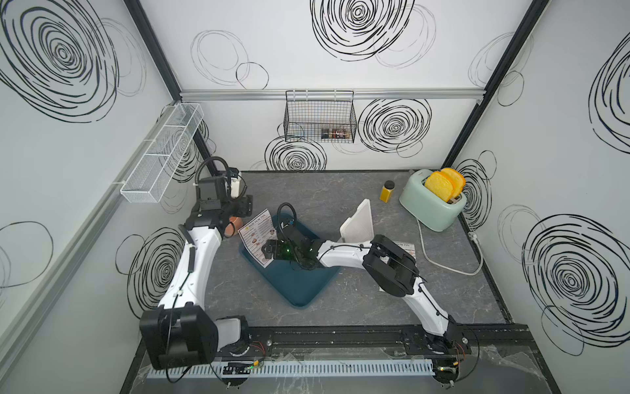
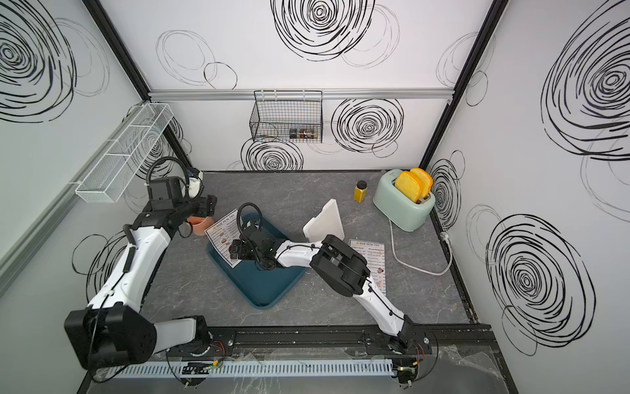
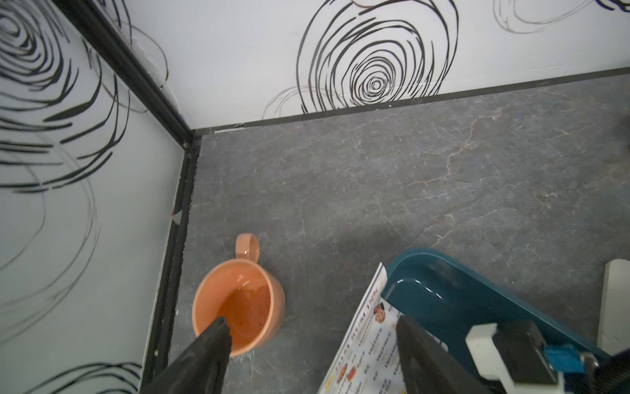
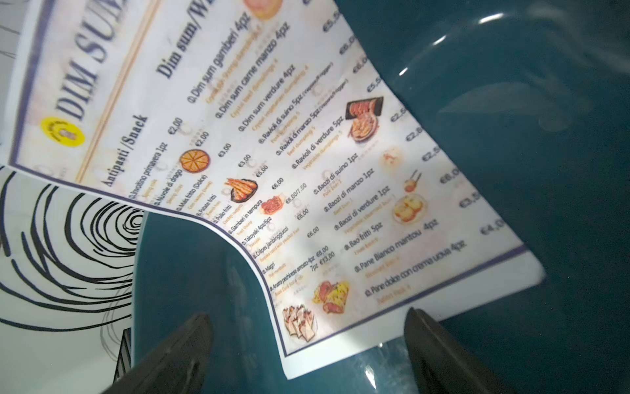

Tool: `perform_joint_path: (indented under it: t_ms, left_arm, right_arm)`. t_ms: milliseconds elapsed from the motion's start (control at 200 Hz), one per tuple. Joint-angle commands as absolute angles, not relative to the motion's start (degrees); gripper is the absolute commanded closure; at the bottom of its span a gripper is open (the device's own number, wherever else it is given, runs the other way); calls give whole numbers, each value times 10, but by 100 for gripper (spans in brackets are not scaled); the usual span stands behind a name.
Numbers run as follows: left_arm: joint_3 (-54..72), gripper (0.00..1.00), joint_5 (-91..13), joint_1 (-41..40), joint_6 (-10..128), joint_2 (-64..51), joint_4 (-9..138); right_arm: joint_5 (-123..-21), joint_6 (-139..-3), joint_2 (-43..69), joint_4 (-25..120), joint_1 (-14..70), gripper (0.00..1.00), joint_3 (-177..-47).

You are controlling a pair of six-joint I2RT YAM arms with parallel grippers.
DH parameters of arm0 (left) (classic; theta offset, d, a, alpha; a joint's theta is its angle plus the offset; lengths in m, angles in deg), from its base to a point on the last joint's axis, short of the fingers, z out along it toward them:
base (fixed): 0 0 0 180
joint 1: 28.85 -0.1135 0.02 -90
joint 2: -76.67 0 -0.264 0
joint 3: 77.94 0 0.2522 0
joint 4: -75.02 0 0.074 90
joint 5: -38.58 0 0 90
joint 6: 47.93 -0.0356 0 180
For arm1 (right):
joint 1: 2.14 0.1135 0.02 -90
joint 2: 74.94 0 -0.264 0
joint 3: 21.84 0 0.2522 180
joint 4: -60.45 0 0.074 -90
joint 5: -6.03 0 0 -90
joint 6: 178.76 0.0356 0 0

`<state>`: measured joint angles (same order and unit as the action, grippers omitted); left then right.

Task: Replace the menus in the menu holders
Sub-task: Adjust the storage box at the center of the board.

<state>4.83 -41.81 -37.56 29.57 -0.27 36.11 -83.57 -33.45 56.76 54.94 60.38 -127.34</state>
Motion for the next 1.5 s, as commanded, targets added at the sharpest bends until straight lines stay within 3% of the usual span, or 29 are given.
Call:
perform_joint_path:
  t_ms: [0, 160, 440, 655, 1021, 1151, 1341, 1496]
  left_arm:
    - [94, 15, -324, -383, 224, -61, 293]
    - [102, 14, -303, -392, 212, -112, 279]
    - [116, 29, -305, -386, 200, -171, 274]
    - [129, 30, -308, -357, 199, -210, 268]
    - [147, 66, -290, -351, 190, -238, 254]
    - [152, 66, -291, -347, 190, -247, 249]
    - [146, 58, -315, -342, 187, -254, 256]
    - [147, 67, -299, -341, 186, -261, 253]
  right_arm:
    - [-834, -339, 590, 483, 610, 7, -1260]
    - [-837, -343, 585, 482, 611, 7, -1261]
    - [-839, -344, 579, 486, 612, 7, -1250]
    - [-840, -338, 575, 491, 613, 8, -1242]
    - [-839, -331, 579, 494, 612, 8, -1248]
    - [-837, -327, 581, 495, 613, 8, -1248]
    - [-839, -326, 580, 497, 613, 8, -1247]
    - [-840, -325, 584, 491, 613, 8, -1252]
